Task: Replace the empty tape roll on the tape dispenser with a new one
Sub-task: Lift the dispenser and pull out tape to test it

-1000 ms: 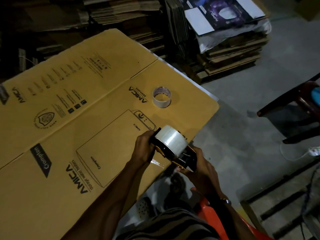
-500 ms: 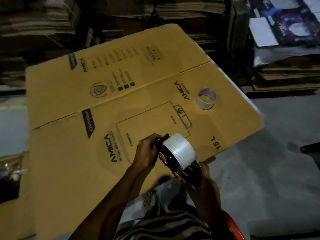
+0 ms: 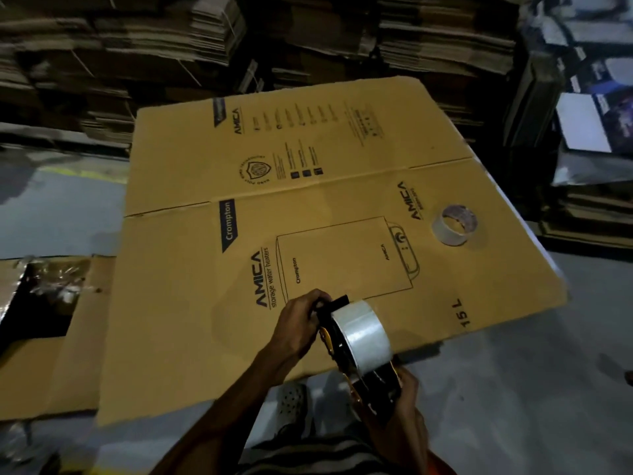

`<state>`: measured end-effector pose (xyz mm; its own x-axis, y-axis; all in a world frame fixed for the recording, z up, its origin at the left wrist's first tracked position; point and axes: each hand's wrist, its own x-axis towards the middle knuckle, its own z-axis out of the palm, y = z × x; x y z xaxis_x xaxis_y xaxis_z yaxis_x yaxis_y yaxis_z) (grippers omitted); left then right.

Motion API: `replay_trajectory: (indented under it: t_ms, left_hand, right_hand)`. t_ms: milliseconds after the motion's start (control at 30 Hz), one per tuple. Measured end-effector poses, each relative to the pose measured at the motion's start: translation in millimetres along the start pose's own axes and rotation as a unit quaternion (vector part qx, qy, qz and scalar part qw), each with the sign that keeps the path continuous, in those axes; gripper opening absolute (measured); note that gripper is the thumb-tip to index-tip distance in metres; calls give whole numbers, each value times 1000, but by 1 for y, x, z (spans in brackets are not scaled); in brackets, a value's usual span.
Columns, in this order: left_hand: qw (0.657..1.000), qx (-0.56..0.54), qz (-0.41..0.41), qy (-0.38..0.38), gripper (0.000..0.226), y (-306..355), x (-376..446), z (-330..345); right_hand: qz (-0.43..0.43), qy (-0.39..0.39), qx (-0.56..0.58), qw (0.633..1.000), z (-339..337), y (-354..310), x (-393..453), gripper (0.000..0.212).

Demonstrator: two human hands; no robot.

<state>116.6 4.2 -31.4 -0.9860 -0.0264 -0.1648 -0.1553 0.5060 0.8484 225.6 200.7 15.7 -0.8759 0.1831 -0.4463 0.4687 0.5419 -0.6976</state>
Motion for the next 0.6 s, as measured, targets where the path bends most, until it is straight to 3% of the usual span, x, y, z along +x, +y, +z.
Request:
replay_trajectory:
  t_ms: [267, 367, 467, 600]
  left_hand:
    - [994, 0, -91, 55, 42, -8, -3, 17]
    - [992, -11, -107, 60, 33, -4, -4, 17]
    - [991, -42, -111, 59, 36, -1, -2, 13]
    - [993, -47, -95, 53, 47, -4, -1, 14]
  right_hand:
    - [-24, -111, -36, 993, -13, 12, 27, 71]
    - [-49, -138, -42, 988, -9, 23, 28, 85]
    - [-31, -158, -23, 987, -5, 23, 24, 95]
    - [0, -142, 21, 990, 2, 21, 22, 84]
